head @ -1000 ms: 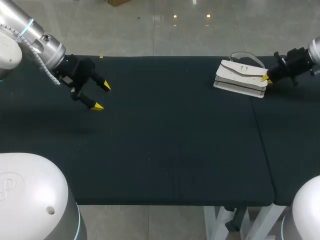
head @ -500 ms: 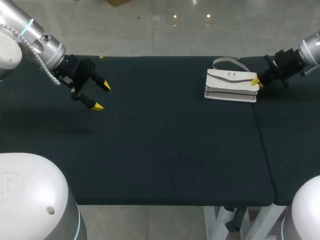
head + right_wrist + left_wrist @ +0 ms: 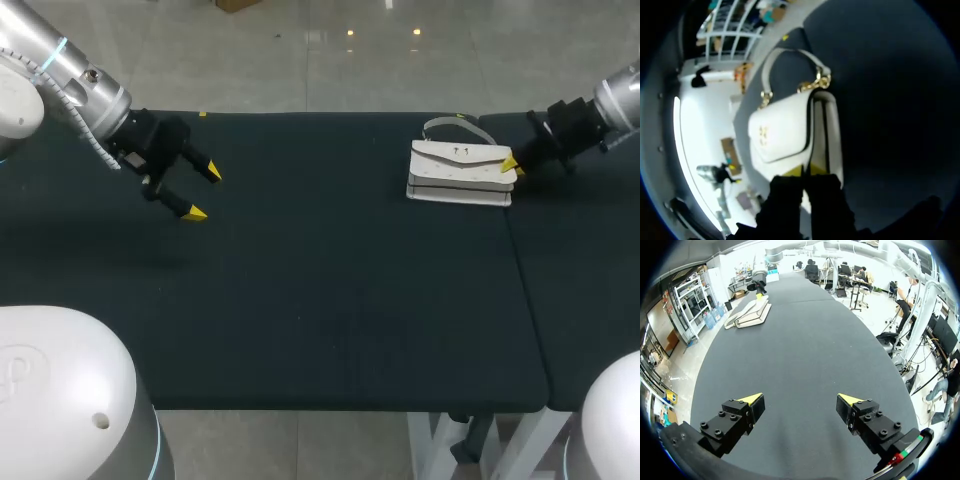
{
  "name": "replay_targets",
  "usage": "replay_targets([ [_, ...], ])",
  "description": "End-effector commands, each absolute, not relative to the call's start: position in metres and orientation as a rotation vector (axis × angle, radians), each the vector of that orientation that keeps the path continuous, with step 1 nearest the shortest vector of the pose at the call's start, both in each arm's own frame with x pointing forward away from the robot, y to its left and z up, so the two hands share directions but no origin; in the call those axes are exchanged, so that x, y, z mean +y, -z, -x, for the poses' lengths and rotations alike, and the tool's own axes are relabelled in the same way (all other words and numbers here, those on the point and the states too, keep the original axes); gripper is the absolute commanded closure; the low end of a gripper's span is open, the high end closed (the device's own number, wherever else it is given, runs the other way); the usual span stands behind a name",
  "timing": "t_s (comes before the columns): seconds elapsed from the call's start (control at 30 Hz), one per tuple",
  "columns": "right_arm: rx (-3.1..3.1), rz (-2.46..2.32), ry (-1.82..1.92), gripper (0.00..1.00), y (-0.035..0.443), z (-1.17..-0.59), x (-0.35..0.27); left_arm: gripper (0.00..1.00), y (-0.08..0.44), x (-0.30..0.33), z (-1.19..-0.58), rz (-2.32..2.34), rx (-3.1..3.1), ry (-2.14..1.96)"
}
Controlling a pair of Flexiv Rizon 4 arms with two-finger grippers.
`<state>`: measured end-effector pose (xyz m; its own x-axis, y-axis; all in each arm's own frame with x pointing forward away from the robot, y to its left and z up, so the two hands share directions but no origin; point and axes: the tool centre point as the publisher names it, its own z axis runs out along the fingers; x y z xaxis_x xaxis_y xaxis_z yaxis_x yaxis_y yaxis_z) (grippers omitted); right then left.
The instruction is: Pick up the bag, open it, inspect its contents, close it, and place it on the opposite side
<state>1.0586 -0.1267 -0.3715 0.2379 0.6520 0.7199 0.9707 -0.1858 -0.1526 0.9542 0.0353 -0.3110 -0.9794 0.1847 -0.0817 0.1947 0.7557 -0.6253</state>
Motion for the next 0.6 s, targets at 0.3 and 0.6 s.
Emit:
replay_targets([
  [0.3,-1.480,1.899,0.736,1.00,0.370,-1.039,-0.099,0.00,0.312,0.035,-0.955,-0.317,2.926,1.049],
  [0.6,-1.541,1.913,0.796,1.00,0.361,-0.999,-0.049,0.00,0.312,0.035,-0.955,-0.317,2.926,1.049],
])
